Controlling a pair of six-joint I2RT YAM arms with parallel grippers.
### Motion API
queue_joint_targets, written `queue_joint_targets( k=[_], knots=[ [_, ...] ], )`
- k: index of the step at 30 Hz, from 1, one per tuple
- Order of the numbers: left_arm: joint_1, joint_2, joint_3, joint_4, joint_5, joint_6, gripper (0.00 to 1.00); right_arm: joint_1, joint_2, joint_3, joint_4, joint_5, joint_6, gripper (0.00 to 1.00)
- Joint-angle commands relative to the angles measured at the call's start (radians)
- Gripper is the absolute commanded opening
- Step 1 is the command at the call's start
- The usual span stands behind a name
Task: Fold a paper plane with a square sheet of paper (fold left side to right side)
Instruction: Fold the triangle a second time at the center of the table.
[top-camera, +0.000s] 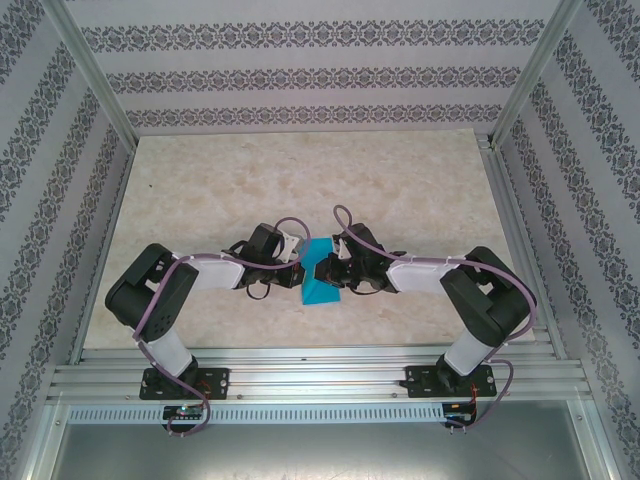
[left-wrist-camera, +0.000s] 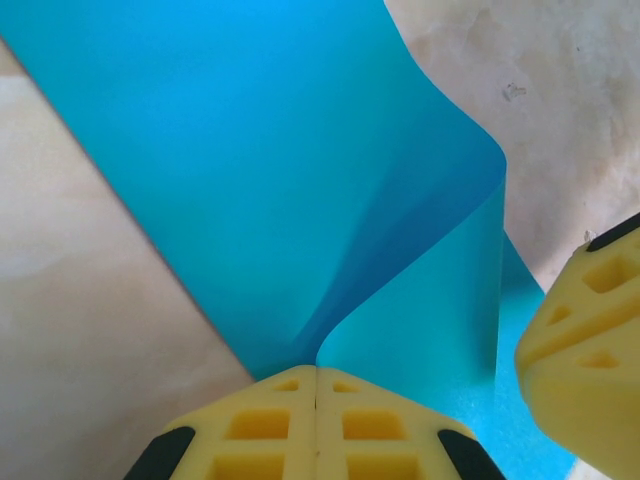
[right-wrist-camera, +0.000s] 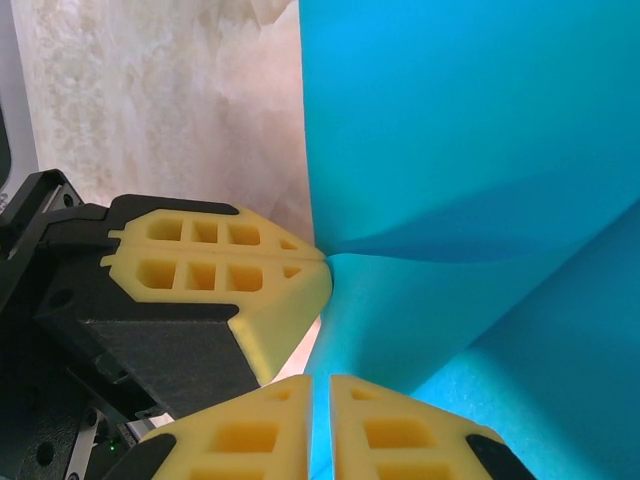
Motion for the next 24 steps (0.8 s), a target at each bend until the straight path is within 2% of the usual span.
queue_joint_targets(
  k=[1,24],
  knots=[
    [0.012,0.012,0.025,0.016,-0.002,0.028,0.01,0.015,0.016,0.027,0.042,0.006,0.005,0.13],
    [0.007,-0.012,-0.021,0.044,0.043,0.034,0.02,0.021,0.023,0.046,0.026,0.011,0.000,0.14]
  ],
)
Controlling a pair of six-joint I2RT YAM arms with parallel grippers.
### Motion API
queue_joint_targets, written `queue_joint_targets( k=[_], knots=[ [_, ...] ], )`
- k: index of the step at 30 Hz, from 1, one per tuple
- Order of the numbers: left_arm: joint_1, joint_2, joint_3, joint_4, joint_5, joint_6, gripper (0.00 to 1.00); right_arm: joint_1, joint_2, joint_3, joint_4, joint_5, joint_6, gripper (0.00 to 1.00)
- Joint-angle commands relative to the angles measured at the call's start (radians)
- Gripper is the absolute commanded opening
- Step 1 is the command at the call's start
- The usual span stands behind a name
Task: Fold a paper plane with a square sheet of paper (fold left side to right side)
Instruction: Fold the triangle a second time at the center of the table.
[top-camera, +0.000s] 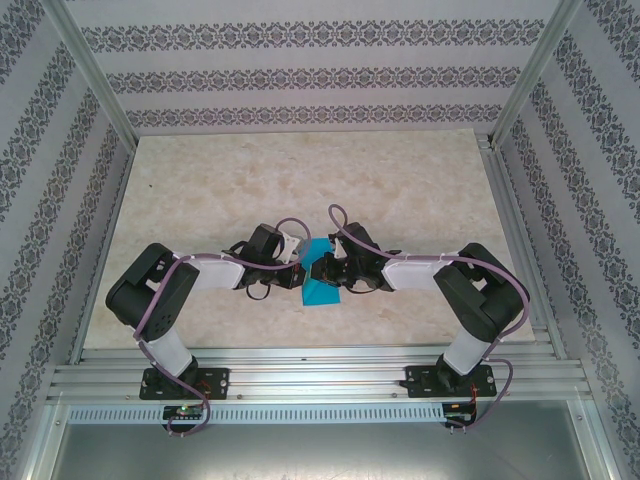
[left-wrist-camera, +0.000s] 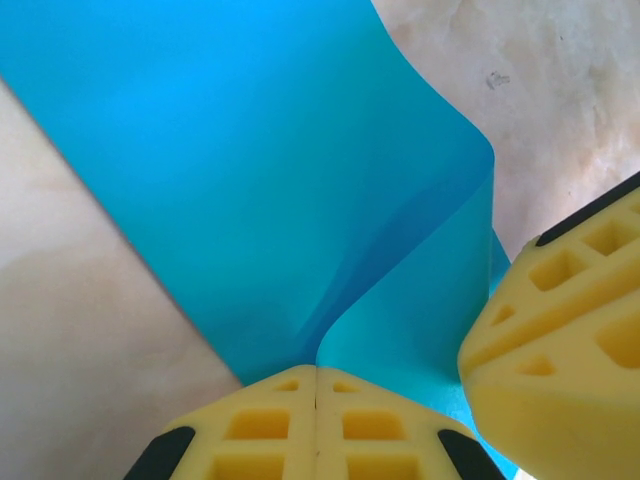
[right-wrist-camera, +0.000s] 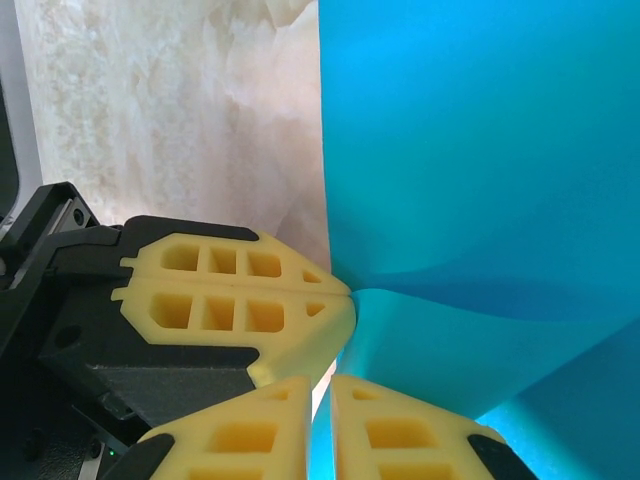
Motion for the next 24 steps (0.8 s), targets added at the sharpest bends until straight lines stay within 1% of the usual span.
queue_joint_targets(
  k=[1,10,24],
  knots=[
    [0.007,-0.013,-0.014,0.034,0.008,0.028,0.02,0.009,-0.010,0.023,0.006,0.011,0.001,0.14],
    [0.007,-0.010,0.002,0.021,-0.039,0.014,0.02,0.013,0.025,0.031,0.014,0.004,0.009,0.14],
    [0.007,-0.012,-0.001,0.027,-0.073,-0.004,0.01,0.017,0.034,0.029,0.020,0.004,0.009,0.14]
  ],
)
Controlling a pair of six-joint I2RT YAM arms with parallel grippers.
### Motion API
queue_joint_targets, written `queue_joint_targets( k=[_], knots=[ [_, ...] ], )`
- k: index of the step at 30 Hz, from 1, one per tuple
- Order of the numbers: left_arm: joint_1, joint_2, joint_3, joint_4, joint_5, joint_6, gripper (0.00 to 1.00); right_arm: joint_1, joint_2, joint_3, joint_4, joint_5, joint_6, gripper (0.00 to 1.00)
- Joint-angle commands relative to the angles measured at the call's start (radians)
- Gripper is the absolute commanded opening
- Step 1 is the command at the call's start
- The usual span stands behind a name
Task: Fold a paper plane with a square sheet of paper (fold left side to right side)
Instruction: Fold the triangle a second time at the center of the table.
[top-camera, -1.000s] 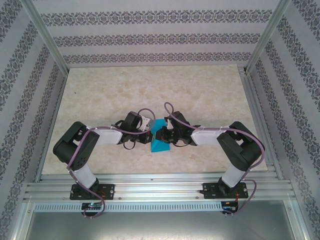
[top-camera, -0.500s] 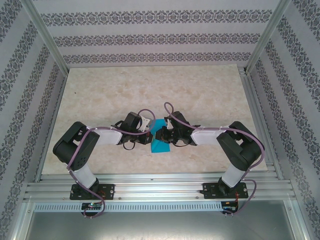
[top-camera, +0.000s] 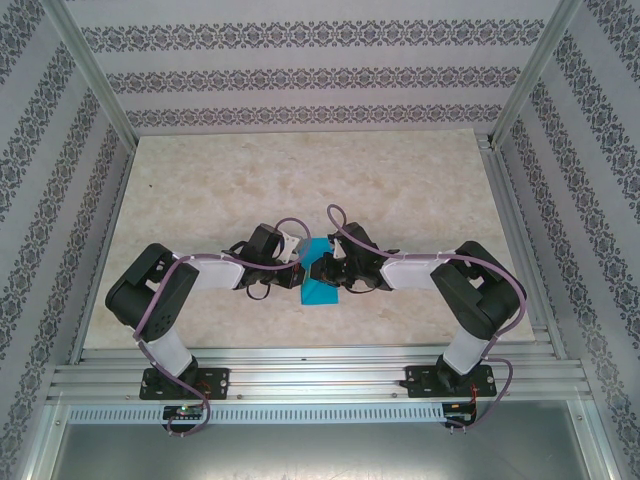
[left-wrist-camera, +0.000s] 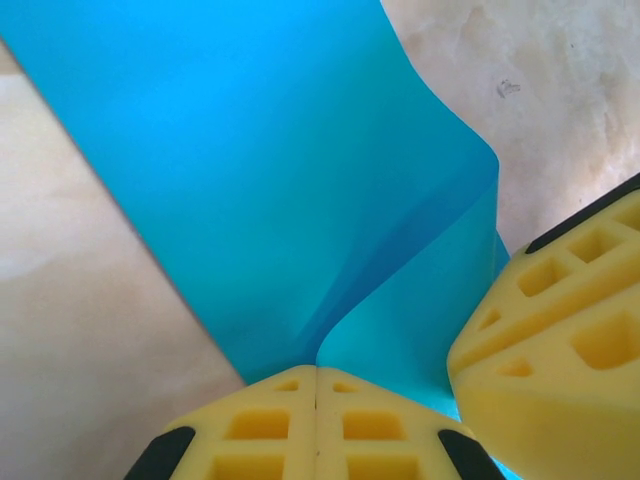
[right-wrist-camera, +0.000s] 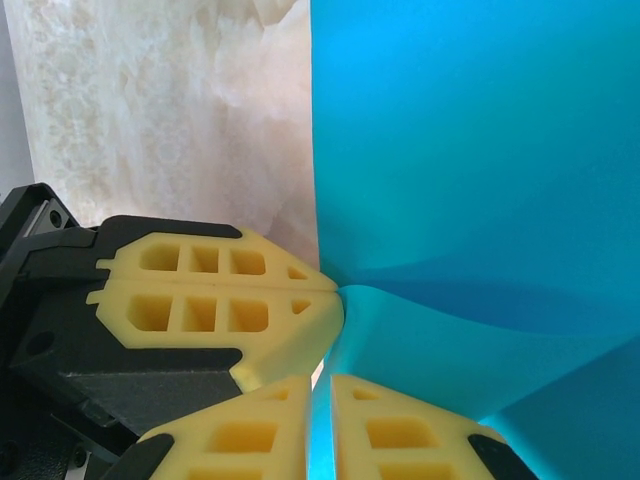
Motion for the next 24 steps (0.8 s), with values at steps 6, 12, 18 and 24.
queue_joint_targets(
  k=[6,12,18,24],
  knots=[
    [0.007,-0.005,0.003,0.027,-0.049,-0.011,0.01,0.017,0.029,0.021,0.024,0.004,0.009,0.14],
    [0.006,-0.005,0.000,0.029,-0.085,-0.032,0.00,0.018,0.048,0.012,0.054,0.002,0.020,0.14],
    [0.007,0.002,0.005,0.035,-0.096,-0.049,0.00,0.018,0.059,0.008,0.075,-0.001,0.026,0.14],
    [0.007,-0.005,0.004,0.046,-0.097,-0.058,0.00,0.018,0.035,0.001,0.076,0.007,0.025,0.14]
  ],
)
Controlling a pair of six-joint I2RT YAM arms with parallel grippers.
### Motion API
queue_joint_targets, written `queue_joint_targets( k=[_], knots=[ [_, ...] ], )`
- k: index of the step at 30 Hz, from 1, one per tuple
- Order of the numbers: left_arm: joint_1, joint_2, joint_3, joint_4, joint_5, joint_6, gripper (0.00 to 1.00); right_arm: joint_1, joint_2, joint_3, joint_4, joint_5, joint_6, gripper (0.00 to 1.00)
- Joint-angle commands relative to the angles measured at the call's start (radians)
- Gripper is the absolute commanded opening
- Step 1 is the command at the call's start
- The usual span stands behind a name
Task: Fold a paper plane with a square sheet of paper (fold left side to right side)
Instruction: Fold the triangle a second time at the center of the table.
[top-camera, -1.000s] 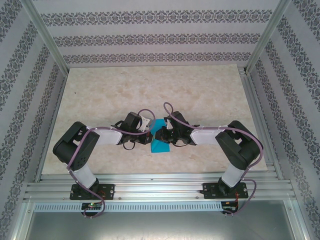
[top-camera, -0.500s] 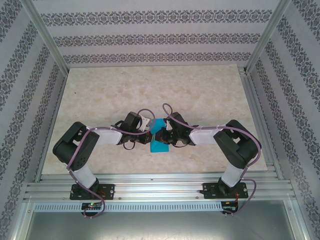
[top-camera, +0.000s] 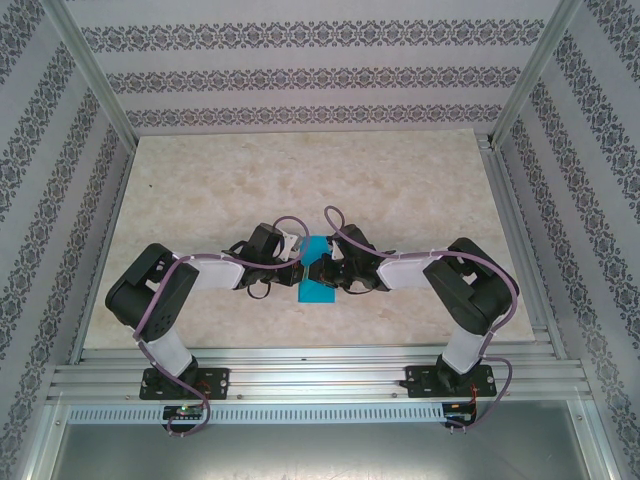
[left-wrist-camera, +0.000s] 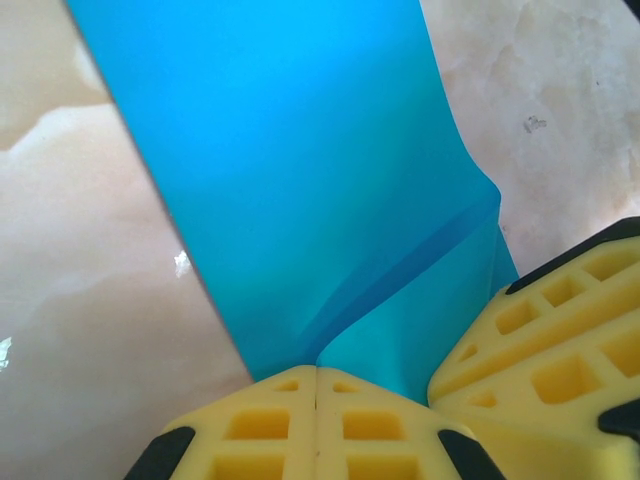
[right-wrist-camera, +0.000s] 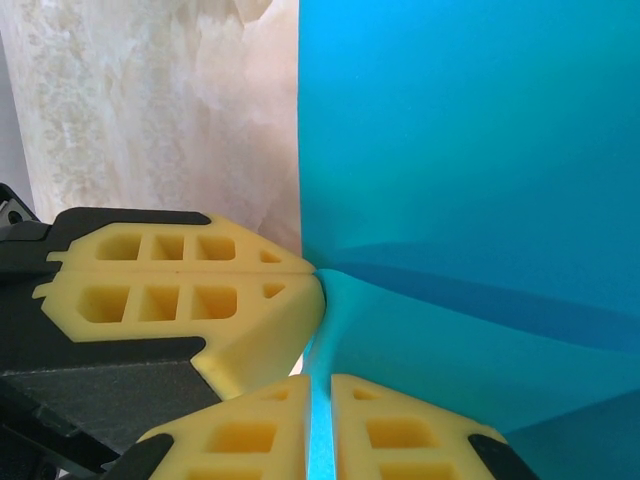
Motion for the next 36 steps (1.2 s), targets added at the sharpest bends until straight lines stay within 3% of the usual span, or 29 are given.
queue_joint_targets(
  k=[1,10,15,21,36],
  knots=[
    [0.007,-0.007,0.004,0.024,-0.042,-0.016,0.00,0.012,-0.018,-0.003,0.026,0.009,0.001,0.14],
    [0.007,-0.007,0.007,0.021,-0.037,-0.009,0.00,0.012,-0.116,-0.061,-0.023,0.024,-0.017,0.20],
    [0.007,-0.010,0.008,0.016,-0.039,-0.005,0.00,0.023,-0.157,-0.125,-0.056,0.035,-0.012,0.17],
    [0.006,-0.018,0.008,0.011,-0.041,-0.005,0.00,0.034,-0.130,-0.161,-0.066,0.048,-0.005,0.12],
    [0.006,-0.029,0.021,-0.006,-0.041,0.008,0.00,0.042,-0.076,-0.129,-0.160,0.064,-0.030,0.12]
  ],
)
